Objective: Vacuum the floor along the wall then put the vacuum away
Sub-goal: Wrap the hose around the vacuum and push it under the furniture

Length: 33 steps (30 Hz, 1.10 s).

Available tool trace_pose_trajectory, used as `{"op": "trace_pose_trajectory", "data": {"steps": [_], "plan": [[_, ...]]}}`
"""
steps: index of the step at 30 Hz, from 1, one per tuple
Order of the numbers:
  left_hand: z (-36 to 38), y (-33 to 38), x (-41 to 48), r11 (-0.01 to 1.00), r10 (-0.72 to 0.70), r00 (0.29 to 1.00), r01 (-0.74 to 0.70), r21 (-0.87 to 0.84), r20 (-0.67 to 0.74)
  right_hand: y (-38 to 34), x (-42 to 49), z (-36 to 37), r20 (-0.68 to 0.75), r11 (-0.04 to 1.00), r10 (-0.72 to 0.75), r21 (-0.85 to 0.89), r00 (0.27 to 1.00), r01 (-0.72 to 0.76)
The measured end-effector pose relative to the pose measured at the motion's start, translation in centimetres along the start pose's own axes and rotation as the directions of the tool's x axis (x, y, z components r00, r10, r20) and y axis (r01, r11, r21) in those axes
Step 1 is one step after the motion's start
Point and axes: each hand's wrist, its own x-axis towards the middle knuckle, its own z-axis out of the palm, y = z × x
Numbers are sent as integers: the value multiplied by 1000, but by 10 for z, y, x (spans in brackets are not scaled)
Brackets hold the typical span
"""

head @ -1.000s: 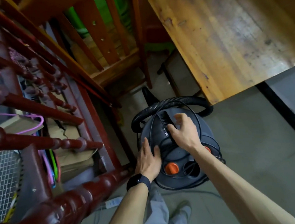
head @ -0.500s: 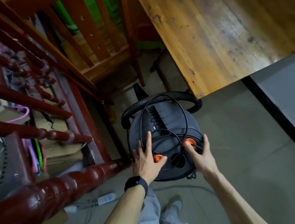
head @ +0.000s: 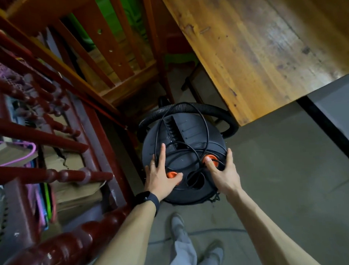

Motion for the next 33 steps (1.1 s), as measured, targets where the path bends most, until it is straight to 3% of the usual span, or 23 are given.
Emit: {"op": "trace_pose_trajectory", "data": {"steps": [18, 33], "plan": [[-43, 1, 62, 1000, -29, 995, 29, -4, -97, -71, 62, 24, 65, 992, -53, -112, 996, 60], [-62, 5, 79, 999, -31, 999, 31, 32, -17, -85, 65, 36, 14, 997, -25, -75, 1000, 26]]}}
